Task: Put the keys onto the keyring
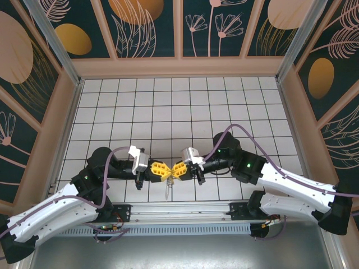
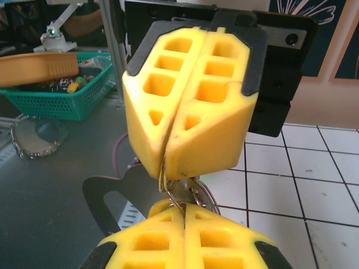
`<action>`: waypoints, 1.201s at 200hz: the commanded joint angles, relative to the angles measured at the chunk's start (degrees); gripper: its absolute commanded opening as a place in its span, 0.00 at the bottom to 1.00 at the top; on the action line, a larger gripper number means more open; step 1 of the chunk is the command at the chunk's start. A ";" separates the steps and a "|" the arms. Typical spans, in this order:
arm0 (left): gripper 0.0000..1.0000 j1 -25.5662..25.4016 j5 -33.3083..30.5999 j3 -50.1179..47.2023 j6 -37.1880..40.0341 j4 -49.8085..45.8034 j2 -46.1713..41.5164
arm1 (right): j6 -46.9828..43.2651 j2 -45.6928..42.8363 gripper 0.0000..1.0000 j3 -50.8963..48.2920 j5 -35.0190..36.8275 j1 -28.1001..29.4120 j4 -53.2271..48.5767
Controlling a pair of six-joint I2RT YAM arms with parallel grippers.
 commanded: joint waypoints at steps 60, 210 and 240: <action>0.00 -0.17 1.29 2.05 0.66 2.11 0.19 | 0.80 -0.04 0.00 2.87 -1.73 0.17 1.68; 0.00 -0.17 0.84 0.48 0.65 2.31 -0.49 | 5.13 -0.41 0.00 2.85 -5.94 -1.49 6.22; 0.00 -0.11 0.83 0.42 0.74 2.24 -0.72 | 6.09 -1.47 0.00 2.17 -6.05 -2.10 6.89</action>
